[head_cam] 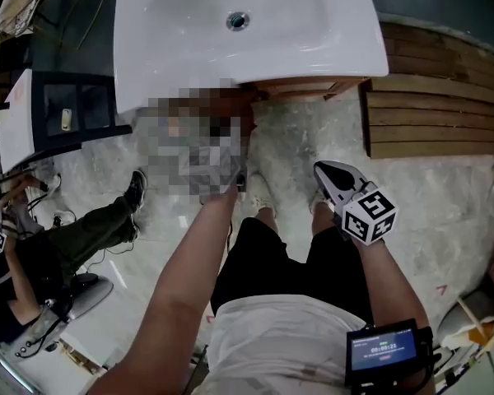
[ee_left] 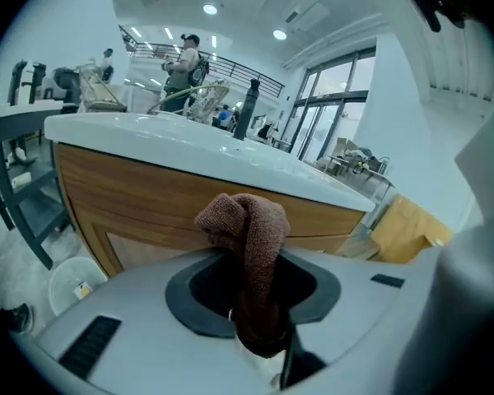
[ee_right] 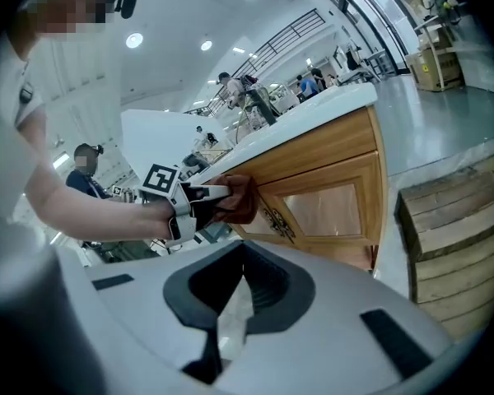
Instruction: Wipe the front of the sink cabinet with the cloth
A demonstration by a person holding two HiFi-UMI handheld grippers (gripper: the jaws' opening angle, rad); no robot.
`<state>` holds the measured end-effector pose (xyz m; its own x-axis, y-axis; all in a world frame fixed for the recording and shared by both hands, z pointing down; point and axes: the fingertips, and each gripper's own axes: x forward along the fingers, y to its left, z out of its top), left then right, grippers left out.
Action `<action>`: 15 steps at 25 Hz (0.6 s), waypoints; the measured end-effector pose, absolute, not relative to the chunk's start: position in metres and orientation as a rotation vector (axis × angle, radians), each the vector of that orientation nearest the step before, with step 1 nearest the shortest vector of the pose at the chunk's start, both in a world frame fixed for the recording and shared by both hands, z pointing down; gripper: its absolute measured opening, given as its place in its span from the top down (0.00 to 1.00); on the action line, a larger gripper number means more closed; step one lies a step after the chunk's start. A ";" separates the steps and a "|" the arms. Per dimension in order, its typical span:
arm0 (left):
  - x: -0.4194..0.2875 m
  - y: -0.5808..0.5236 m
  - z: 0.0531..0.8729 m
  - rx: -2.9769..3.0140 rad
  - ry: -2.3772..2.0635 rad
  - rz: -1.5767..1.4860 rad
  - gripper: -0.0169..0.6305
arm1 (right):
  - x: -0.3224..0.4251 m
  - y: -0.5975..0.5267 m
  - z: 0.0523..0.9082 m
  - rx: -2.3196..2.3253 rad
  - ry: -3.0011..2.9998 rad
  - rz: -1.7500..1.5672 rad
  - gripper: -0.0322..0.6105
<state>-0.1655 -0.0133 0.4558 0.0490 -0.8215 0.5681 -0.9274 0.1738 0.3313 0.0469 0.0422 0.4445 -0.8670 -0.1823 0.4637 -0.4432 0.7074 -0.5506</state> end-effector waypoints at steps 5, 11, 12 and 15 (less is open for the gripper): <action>-0.161 -0.025 0.466 1.519 -1.827 0.189 0.81 | 0.080 0.018 0.440 0.483 -2.541 0.993 0.93; -0.144 -0.041 0.468 1.456 -1.818 0.148 0.81 | 0.101 0.001 0.442 0.463 -2.539 1.028 0.93; -0.139 -0.044 0.468 1.458 -1.816 0.156 0.81 | 0.104 -0.001 0.442 0.459 -2.539 1.032 0.93; -0.121 -0.054 0.466 1.479 -1.799 0.180 0.81 | 0.110 -0.009 0.441 0.453 -2.544 1.042 0.93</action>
